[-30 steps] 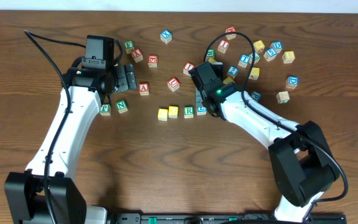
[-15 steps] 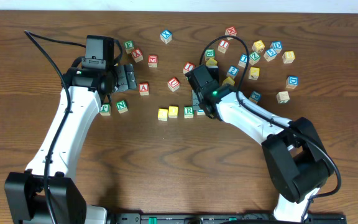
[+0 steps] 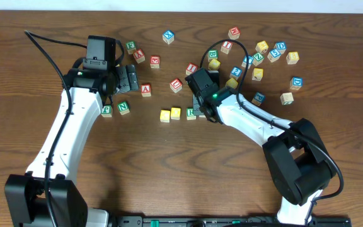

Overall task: Spell out CORL
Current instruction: 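Open the right gripper and nudge the L block into line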

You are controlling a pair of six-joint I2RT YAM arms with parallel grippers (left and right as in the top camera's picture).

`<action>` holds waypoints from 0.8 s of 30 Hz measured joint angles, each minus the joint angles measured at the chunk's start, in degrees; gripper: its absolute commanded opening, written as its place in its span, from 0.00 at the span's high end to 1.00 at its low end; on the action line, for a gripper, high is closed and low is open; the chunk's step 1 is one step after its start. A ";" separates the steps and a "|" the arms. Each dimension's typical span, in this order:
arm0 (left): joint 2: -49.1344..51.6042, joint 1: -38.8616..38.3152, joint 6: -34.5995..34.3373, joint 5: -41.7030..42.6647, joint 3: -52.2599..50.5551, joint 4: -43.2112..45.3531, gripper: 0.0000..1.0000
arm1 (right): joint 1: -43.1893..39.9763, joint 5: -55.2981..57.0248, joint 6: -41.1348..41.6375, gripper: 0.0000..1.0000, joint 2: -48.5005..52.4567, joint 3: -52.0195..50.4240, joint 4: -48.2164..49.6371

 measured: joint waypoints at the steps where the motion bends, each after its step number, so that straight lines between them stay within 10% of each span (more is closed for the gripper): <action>1: 0.00 0.00 0.00 0.00 0.00 0.11 0.02 | 0.09 -0.02 0.15 0.99 0.02 0.00 -0.07; 24: 0.00 0.00 -0.02 0.00 0.00 0.42 0.02 | -1.73 0.81 0.59 0.99 0.02 0.00 -2.21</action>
